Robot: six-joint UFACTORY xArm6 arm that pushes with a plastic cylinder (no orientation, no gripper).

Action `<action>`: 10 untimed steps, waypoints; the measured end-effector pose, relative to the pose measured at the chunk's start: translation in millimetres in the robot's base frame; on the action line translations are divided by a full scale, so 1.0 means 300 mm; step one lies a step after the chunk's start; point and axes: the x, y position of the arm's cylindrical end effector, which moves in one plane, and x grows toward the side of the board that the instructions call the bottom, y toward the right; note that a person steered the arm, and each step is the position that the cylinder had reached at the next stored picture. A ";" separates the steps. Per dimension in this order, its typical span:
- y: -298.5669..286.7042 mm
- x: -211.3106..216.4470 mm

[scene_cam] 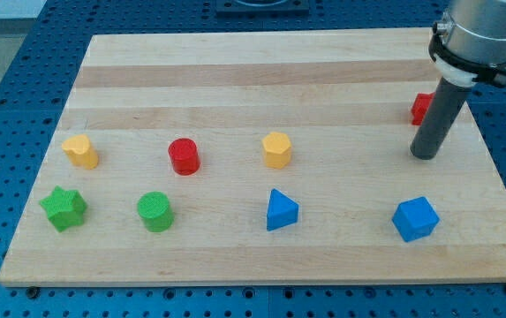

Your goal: Slide the red star towards the top right side of the board

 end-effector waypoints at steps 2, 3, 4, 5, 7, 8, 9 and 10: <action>0.028 -0.094; 0.050 -0.094; 0.060 -0.094; 0.060 -0.097; 0.060 -0.194; 0.060 -0.239; 0.060 -0.269; 0.060 -0.280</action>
